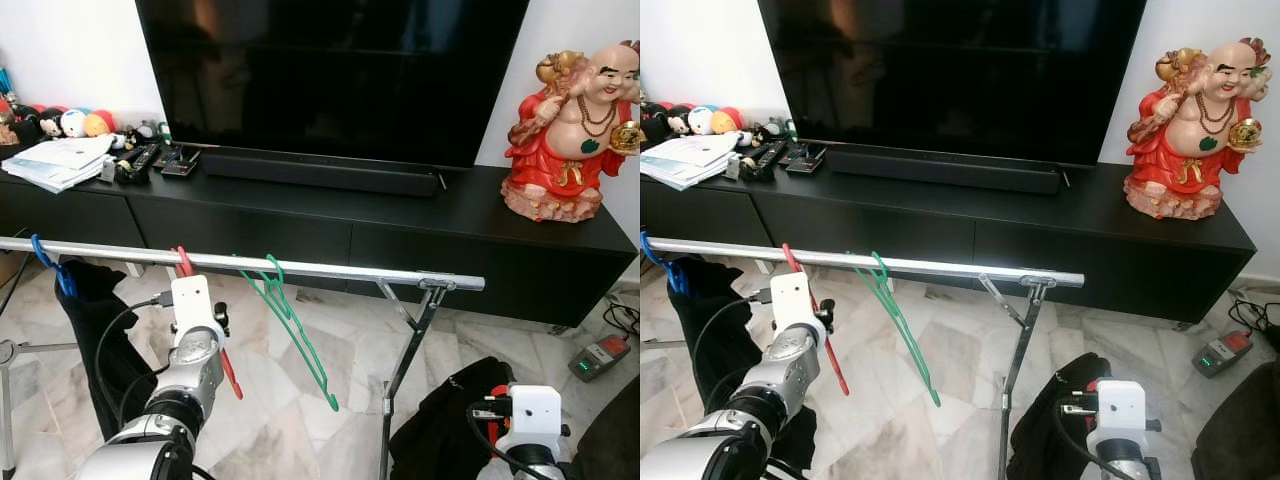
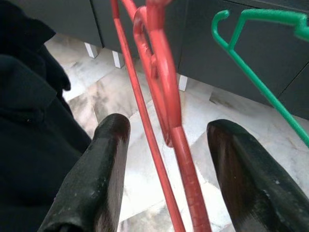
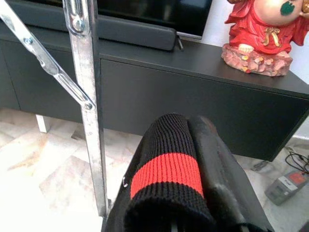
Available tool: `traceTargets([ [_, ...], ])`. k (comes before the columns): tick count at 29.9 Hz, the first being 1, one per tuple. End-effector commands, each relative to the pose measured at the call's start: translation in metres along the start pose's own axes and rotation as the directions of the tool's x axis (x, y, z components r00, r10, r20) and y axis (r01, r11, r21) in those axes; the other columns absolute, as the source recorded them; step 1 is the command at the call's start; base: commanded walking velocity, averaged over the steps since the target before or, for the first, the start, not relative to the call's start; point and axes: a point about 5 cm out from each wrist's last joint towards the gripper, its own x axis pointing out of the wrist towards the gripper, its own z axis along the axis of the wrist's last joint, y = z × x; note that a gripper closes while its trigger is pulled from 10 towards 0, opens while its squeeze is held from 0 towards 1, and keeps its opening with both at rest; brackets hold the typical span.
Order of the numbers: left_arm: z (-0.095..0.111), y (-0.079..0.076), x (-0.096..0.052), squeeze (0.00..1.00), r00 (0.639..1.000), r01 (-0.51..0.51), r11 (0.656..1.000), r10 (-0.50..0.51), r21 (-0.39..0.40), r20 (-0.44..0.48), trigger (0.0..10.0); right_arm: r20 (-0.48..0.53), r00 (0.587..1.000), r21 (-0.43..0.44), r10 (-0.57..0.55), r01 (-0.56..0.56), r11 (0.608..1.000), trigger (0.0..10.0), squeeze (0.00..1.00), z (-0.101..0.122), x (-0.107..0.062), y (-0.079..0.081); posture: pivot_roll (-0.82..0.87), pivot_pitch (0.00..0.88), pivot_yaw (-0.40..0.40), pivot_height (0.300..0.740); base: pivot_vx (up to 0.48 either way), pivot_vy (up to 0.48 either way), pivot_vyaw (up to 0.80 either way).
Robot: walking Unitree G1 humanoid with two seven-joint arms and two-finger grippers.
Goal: Hang hanger
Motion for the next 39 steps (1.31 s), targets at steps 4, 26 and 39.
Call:
traceTargets([
  [4, 0.008, 0.002, 0.002, 0.0, 0.999, -0.021, 0.999, 0.022, -0.04, 0.036, 0.0, 0.033, 0.999, -0.023, 0.006, -0.005, 1.0, 10.0, 0.0, 0.01, 0.0, -0.006, -0.14, 0.0, -0.016, 0.74, 0.0, 0.0, 0.0],
  [26, 0.013, 0.004, 0.005, 0.0, 0.998, -0.064, 0.998, 0.064, -0.026, 0.012, 10.0, 0.039, 0.999, -0.039, 0.001, 0.001, 0.999, 10.0, 0.0, 0.017, -0.005, -0.011, -0.16, 0.018, -0.013, 0.74, 0.0, 0.0, 0.0],
  [39, 0.019, 0.003, 0.005, 0.0, 0.998, -0.05, 0.999, 0.051, -0.016, 0.049, 10.0, 0.088, 0.996, -0.05, 0.029, -0.024, 0.998, 10.0, 0.0, 0.038, -0.012, -0.016, -0.16, 0.107, -0.036, 0.74, 0.0, 0.0, 0.0],
])
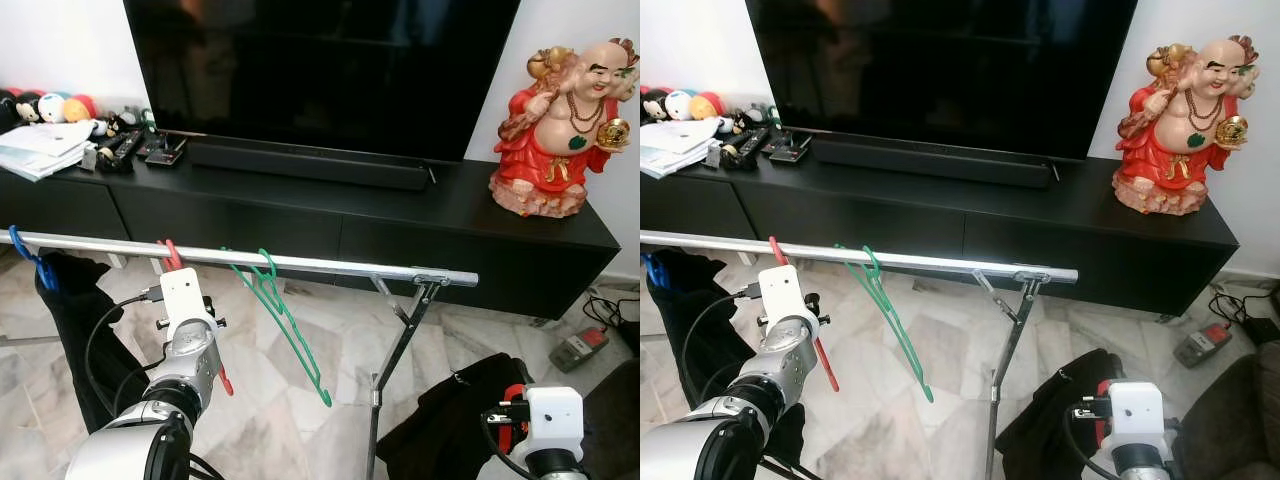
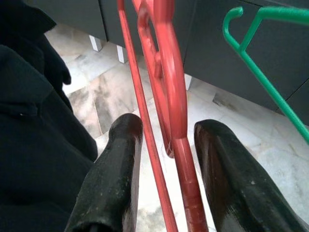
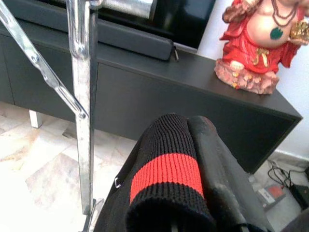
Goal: Hang hanger
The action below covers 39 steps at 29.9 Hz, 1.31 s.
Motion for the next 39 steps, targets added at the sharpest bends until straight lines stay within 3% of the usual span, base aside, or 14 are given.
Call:
traceTargets([
  [1, 0.005, -0.003, 0.0, 0.0, 1.0, 0.011, 1.0, -0.011, 0.017, 0.023, 10.0, 0.027, 1.0, -0.006, -0.006, 0.007, 1.0, 10.0, 0.0, 0.008, -0.002, -0.007, -0.16, 0.107, -0.036, 0.74, 0.0, 0.0, 0.0],
  [10, 0.011, -0.004, 0.002, 0.0, 0.999, 0.018, 0.999, -0.02, 0.028, 0.044, 9.8, 0.052, 0.999, -0.007, 0.002, -0.001, 1.0, 10.0, 0.0, 0.022, -0.009, -0.008, -0.16, 0.145, -0.038, 0.74, 0.0, 0.0, 0.0],
  [11, 0.013, -0.003, 0.002, 0.0, 0.999, 0.017, 0.999, -0.018, 0.03, 0.05, 4.7, 0.051, 0.999, -0.006, 0.002, -0.002, 1.0, 10.0, 0.0, 0.022, -0.01, -0.008, -0.16, 0.147, -0.037, 0.74, 0.0, 0.0, 0.0],
  [12, 0.014, -0.003, 0.002, 0.0, 0.998, 0.015, 0.999, -0.017, 0.031, 0.055, 3.8, 0.05, 0.999, -0.003, 0.003, -0.003, 1.0, 10.0, 0.0, 0.023, -0.01, -0.007, -0.16, 0.146, -0.035, 0.74, 0.0, 0.0, 0.0],
  [13, 0.017, -0.004, 0.003, 0.0, 0.998, 0.015, 0.999, -0.017, 0.032, 0.064, 0.0, 0.05, 0.999, -0.001, 0.004, -0.004, 1.0, 10.0, 0.0, 0.023, -0.011, -0.007, -0.16, 0.146, -0.034, 0.74, 0.0, 0.0, 0.0],
  [24, 0.04, -0.008, 0.004, 0.0, 0.986, 0.011, 0.996, -0.025, 0.088, 0.167, 0.0, 0.034, 0.999, 0.017, 0.003, -0.004, 1.0, 10.0, 0.0, 0.024, -0.01, 0.0, -0.15, 0.127, -0.018, 0.74, 0.0, 0.0, 0.0],
  [39, 0.037, -0.009, 0.002, 0.0, 0.982, 0.025, 0.993, -0.045, 0.113, 0.182, 0.0, 0.015, 1.0, 0.043, 0.005, -0.005, 0.999, 10.0, 0.0, 0.017, -0.003, 0.01, -0.12, 0.086, 0.003, 0.74, 0.0, 0.0, 0.0],
])
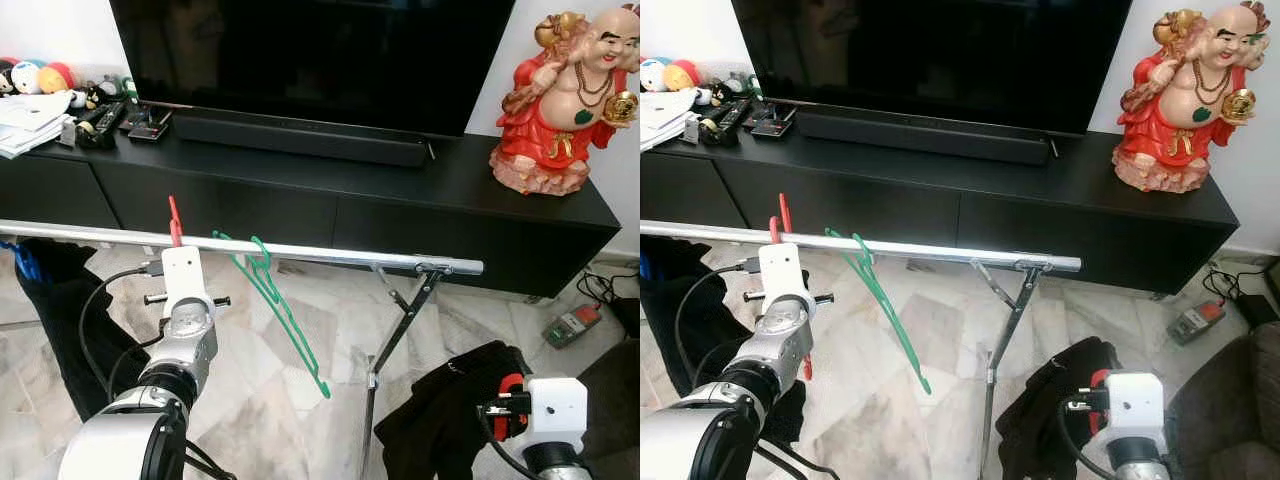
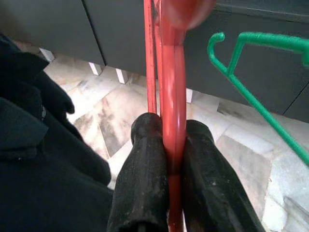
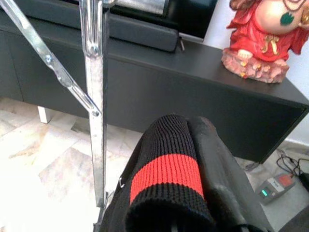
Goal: Hang hanger
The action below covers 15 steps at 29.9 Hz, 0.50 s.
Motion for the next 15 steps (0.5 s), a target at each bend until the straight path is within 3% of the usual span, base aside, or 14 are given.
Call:
traceTargets([
  [1, 0.007, -0.001, -0.001, 0.0, 0.998, 0.011, 0.999, -0.013, 0.034, 0.062, 0.0, 0.008, 1.0, -0.003, -0.01, 0.01, 1.0, 10.0, 0.0, 0.0, 0.002, 0.0, -0.12, 0.084, 0.004, 0.74, 0.0, 0.0, 0.0],
  [15, -0.009, 0.014, -0.008, 0.0, 0.995, 0.02, 0.992, -0.032, 0.126, 0.098, 0.0, -0.005, 0.999, 0.0, -0.032, 0.032, 0.999, 10.0, 0.0, -0.007, 0.014, 0.0, -0.1, 0.02, 0.019, 0.74, 0.0, 0.0, 0.0],
])
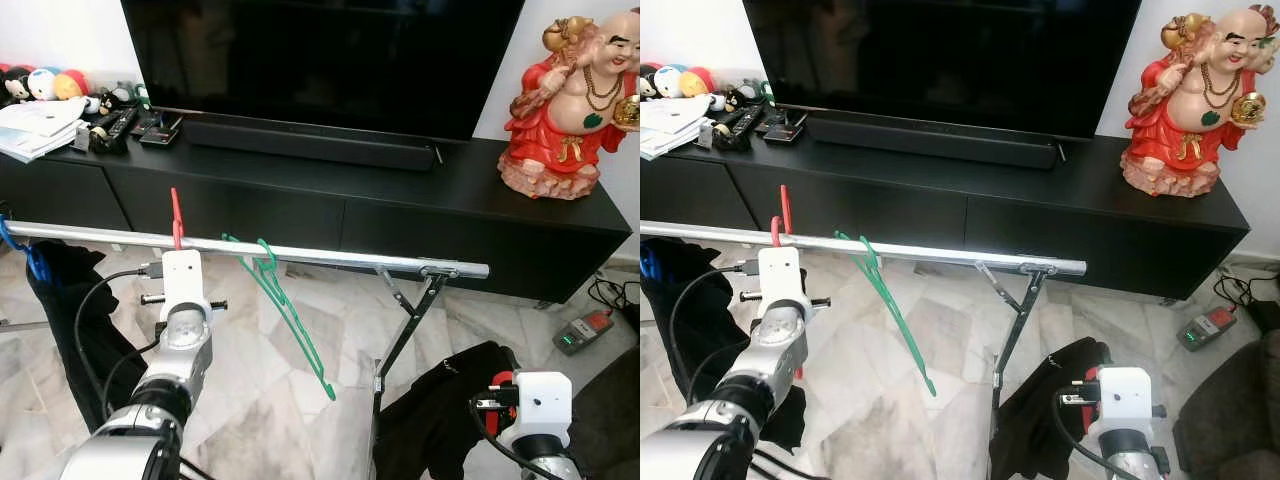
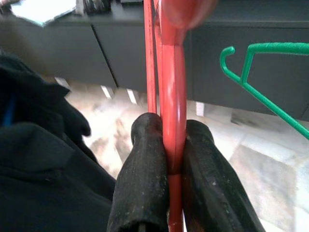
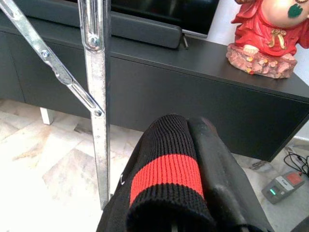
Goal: Hang hanger
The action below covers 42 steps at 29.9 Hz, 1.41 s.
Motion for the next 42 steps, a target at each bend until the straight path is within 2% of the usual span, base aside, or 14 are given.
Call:
traceTargets([
  [1, 0.0, 0.004, -0.001, 0.0, 1.0, 0.003, 1.0, -0.003, 0.026, 0.018, 0.0, 0.013, 1.0, -0.003, -0.017, 0.017, 1.0, 10.0, 0.0, 0.001, 0.002, -0.003, -0.1, 0.017, 0.019, 0.74, 0.0, 0.0, 0.0],
  [3, -0.009, 0.008, -0.005, 0.0, 1.0, 0.013, 0.997, -0.014, 0.072, 0.015, 0.0, 0.012, 1.0, -0.006, -0.017, 0.017, 1.0, 10.0, 0.0, -0.001, 0.004, -0.003, -0.1, 0.008, 0.019, 0.74, 0.0, 0.0, 0.0],
  [8, -0.031, 0.015, -0.015, 0.0, 0.999, 0.035, 0.995, -0.033, 0.099, -0.021, 0.0, 0.008, 1.0, -0.01, -0.027, 0.027, 1.0, 10.0, 0.0, -0.003, 0.011, -0.004, -0.1, 0.0, 0.027, 0.74, 0.0, 0.0, 0.0],
  [9, -0.034, 0.016, -0.018, 0.0, 0.999, 0.047, 0.994, -0.045, 0.1, -0.022, 0.8, 0.007, 1.0, -0.011, -0.028, 0.029, 1.0, 10.0, 0.0, -0.003, 0.011, -0.004, -0.1, 0.0, 0.029, 0.74, 0.0, 0.0, 0.0],
  [10, -0.035, 0.017, -0.019, 0.0, 0.998, 0.055, 0.993, -0.053, 0.101, -0.023, 0.8, 0.006, 1.0, -0.011, -0.029, 0.029, 1.0, 10.0, 0.0, -0.003, 0.012, -0.004, -0.1, 0.0, 0.031, 0.74, 0.0, 0.0, 0.0],
  [11, -0.038, 0.016, -0.021, 0.0, 0.997, 0.077, 0.991, -0.075, 0.107, -0.021, 3.1, -0.002, 0.999, -0.016, -0.032, 0.032, 0.999, 10.0, 0.0, -0.004, 0.013, -0.004, -0.1, 0.0, 0.034, 0.74, 0.0, 0.0, 0.0],
  [12, -0.041, 0.016, -0.023, 0.0, 0.995, 0.1, 0.988, -0.098, 0.116, -0.019, 4.0, -0.01, 0.999, -0.024, -0.035, 0.035, 0.999, 10.0, 0.0, -0.006, 0.014, -0.004, -0.1, 0.0, 0.035, 0.74, 0.0, 0.0, 0.0],
  [13, -0.041, 0.016, -0.023, 0.0, 0.995, 0.1, 0.988, -0.098, 0.116, -0.019, 4.0, -0.01, 0.999, -0.024, -0.035, 0.035, 0.999, 10.0, 0.0, -0.006, 0.014, -0.004, -0.1, 0.0, 0.035, 0.74, 0.0, 0.0, 0.0],
  [14, -0.053, 0.016, -0.032, 0.0, 0.984, 0.179, 0.976, -0.177, 0.125, -0.033, 10.0, -0.026, 0.999, -0.029, -0.044, 0.044, 0.999, 10.0, 0.0, -0.008, 0.016, -0.004, -0.09, 0.0, 0.046, 0.74, 0.0, 0.0, 0.0],
  [17, -0.065, 0.018, -0.042, 0.0, 0.969, 0.247, 0.961, -0.244, 0.127, -0.045, 10.0, -0.041, 0.997, -0.03, -0.063, 0.061, 0.998, 10.0, 0.0, -0.011, 0.018, -0.005, -0.09, 0.0, 0.053, 0.74, 0.0, 0.0, 0.0],
  [20, -0.073, 0.024, -0.049, 0.0, 0.964, 0.264, 0.955, -0.259, 0.133, -0.054, 10.0, -0.064, 0.993, -0.021, -0.1, 0.099, 0.995, 10.0, 0.0, -0.015, 0.018, -0.007, -0.08, 0.0, 0.067, 0.74, 0.0, 0.0, 0.0],
  [24, -0.08, 0.037, -0.06, 0.0, 0.963, 0.268, 0.954, -0.263, 0.136, -0.05, 10.0, -0.128, 0.975, 0.047, -0.184, 0.191, 0.98, 10.0, 0.0, -0.027, 0.013, -0.012, -0.06, 0.0, 0.086, 0.74, 0.0, 0.0, 0.0],
  [30, -0.085, 0.04, -0.072, 0.0, 0.959, 0.284, 0.954, -0.28, 0.094, -0.048, 10.0, -0.197, 0.957, 0.058, -0.211, 0.226, 0.972, 10.0, 0.0, -0.041, 0.004, -0.013, -0.06, 0.0, 0.097, 0.74, 0.0, 0.0, 0.0],
  [42, -0.089, 0.04, -0.08, 0.0, 0.962, 0.269, 0.962, -0.265, 0.054, -0.067, 10.0, -0.257, 0.941, 0.074, -0.221, 0.247, 0.966, 10.0, 0.0, -0.053, -0.004, -0.013, -0.06, 0.0, 0.085, 0.74, 0.0, 0.0, 0.0],
])
